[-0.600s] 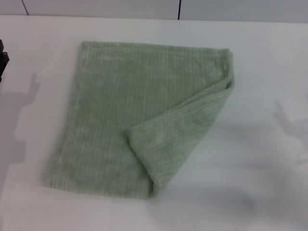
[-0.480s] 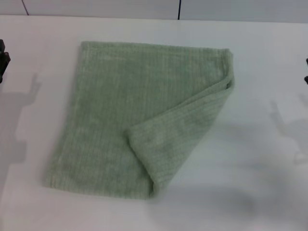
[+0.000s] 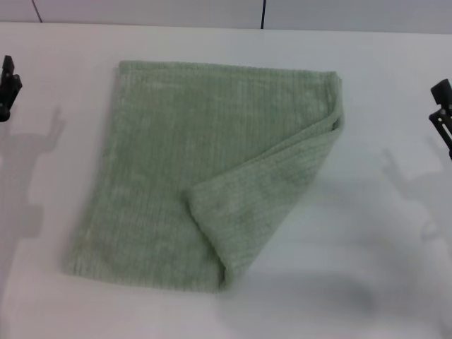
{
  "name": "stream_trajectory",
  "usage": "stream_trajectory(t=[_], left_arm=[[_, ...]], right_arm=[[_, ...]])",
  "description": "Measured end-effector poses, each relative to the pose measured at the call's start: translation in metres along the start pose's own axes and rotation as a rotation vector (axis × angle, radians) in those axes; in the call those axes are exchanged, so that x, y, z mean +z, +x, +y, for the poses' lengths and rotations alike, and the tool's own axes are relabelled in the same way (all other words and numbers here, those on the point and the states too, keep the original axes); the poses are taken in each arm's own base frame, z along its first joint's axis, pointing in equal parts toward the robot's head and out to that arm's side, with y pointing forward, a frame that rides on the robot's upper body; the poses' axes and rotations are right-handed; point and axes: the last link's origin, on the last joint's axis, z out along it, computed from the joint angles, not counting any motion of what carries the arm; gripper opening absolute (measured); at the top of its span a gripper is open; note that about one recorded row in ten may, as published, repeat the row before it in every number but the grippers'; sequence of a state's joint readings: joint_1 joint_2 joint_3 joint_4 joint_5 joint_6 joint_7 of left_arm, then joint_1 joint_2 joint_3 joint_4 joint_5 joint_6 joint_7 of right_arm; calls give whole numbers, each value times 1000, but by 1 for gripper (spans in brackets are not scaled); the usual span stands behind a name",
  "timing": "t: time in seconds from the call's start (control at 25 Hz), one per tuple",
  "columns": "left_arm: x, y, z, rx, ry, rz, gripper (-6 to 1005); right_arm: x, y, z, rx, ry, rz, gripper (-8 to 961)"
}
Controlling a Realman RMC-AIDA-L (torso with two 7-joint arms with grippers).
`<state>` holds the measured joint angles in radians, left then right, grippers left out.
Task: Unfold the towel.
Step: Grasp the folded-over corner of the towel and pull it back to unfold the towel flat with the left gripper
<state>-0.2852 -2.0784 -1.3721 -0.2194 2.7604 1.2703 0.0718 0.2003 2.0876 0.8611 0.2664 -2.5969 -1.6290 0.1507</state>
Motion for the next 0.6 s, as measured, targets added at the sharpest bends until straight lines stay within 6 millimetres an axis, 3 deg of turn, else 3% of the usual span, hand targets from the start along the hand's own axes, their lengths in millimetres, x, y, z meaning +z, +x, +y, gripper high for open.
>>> stream_trajectory(t=[0.28,0.6], left_arm=[[5,2,7,-18,-24,-3,834],[28,6,26,-108,-125,-54,825]], right_arm=[[9,0,3,4,-22,-13,826],[28,4,16,34,-85,-1,823]])
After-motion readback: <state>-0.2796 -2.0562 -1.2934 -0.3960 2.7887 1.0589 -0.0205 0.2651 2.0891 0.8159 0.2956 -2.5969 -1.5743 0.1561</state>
